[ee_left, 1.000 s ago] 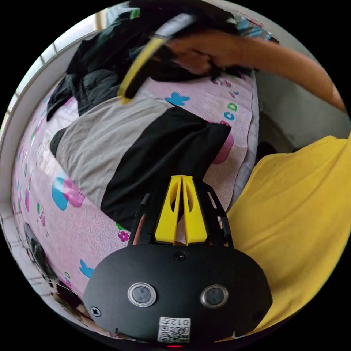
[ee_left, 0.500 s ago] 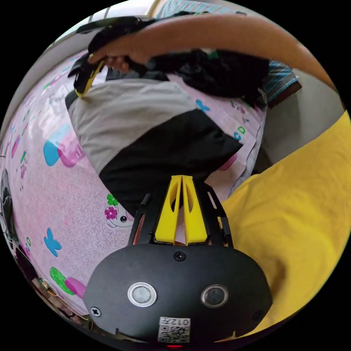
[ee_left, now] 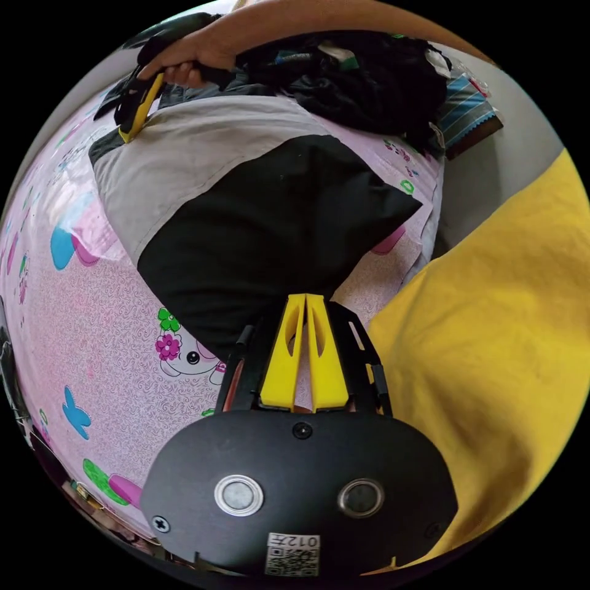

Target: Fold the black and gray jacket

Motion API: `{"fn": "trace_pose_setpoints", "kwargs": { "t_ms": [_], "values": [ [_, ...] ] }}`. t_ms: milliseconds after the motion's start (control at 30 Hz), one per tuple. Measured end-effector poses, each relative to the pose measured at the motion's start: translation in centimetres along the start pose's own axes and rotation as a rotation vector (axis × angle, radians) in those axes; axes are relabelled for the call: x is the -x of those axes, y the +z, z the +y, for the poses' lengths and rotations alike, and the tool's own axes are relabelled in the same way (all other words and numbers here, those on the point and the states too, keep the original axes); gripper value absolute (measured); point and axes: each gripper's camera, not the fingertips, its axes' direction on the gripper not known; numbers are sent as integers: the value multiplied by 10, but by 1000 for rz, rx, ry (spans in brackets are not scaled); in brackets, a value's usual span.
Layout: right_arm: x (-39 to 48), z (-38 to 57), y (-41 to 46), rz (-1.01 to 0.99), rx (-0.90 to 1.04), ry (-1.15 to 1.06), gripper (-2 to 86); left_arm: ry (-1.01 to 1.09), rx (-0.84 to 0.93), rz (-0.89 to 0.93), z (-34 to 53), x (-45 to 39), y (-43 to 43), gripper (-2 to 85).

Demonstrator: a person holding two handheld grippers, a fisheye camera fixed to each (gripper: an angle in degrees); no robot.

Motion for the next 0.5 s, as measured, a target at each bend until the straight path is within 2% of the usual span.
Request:
{"fn": "trace_pose_setpoints", "kwargs": {
  "t_ms": [100, 267, 433, 500],
  "values": [
    [16, 38, -25, 74, -23, -92, 0, -51, -70, 10, 12, 0, -23, -2],
    [59, 127, -15, 156, 73, -203, -1, -217, -146, -74, 30, 9, -47, -2],
    [78, 170, 32, 322, 103, -229, -1, -214, -27, -165, 15, 2, -24, -2],
    [72, 177, 39, 295, 65, -203, -1, -202, 17, -201, 11, -4, -8, -2]
  ]
}}
